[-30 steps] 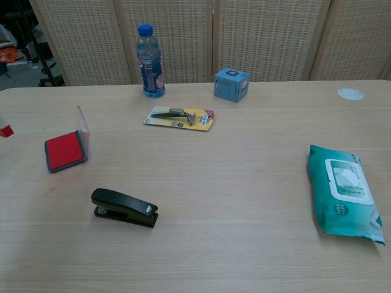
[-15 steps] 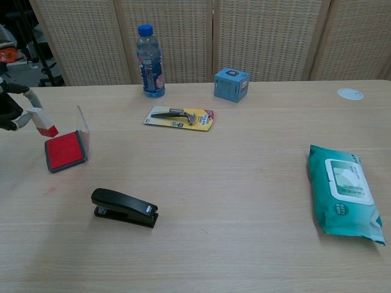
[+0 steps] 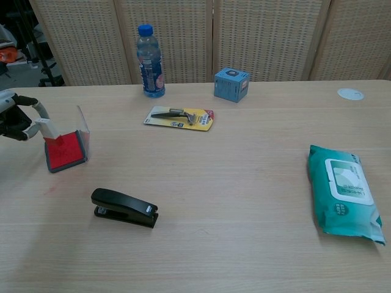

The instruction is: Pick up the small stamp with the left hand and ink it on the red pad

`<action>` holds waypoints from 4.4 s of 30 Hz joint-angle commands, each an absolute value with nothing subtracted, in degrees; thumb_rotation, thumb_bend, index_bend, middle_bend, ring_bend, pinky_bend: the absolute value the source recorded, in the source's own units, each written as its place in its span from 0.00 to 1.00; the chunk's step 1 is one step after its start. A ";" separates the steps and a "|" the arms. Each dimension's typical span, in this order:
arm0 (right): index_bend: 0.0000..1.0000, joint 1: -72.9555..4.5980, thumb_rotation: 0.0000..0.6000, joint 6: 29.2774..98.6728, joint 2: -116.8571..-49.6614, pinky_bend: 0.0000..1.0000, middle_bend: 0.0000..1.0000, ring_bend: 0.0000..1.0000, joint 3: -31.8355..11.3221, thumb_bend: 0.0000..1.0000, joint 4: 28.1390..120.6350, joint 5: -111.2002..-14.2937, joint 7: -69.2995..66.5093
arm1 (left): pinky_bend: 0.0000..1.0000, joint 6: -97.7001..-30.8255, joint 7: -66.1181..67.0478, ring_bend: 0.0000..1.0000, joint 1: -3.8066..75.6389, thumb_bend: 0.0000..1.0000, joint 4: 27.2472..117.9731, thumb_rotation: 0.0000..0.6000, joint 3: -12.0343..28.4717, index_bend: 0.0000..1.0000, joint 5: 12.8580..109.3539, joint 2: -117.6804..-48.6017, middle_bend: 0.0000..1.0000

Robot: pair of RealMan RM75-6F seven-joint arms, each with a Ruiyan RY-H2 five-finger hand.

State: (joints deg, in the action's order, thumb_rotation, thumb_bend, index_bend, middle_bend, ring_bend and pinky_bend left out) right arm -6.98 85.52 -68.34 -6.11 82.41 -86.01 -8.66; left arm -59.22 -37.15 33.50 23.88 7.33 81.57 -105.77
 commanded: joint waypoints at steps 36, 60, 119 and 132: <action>0.00 -7.53 1.00 84.23 -69.01 0.00 0.00 0.00 -5.88 0.00 81.92 -85.45 -7.64 | 0.99 -56.65 -38.75 1.00 33.79 0.57 15.05 1.00 5.48 0.62 82.32 -110.89 1.00; 0.00 -7.44 1.00 84.39 -68.75 0.00 0.00 0.00 -5.90 0.00 82.08 -85.43 -8.19 | 0.99 -54.36 -37.54 1.00 33.90 0.57 13.96 1.00 5.17 0.63 82.21 -111.97 1.00; 0.00 -7.04 1.00 85.33 -67.60 0.00 0.00 0.00 -4.65 0.00 83.38 -87.79 -9.73 | 0.99 -62.09 -36.39 1.00 25.95 0.56 15.27 1.00 6.75 0.64 79.61 -110.62 1.00; 0.00 -7.04 1.00 85.15 -67.39 0.00 0.00 0.00 -4.68 0.00 83.46 -87.57 -10.30 | 0.99 -59.71 -37.87 1.00 26.44 0.55 14.20 1.00 6.83 0.64 79.71 -110.87 1.00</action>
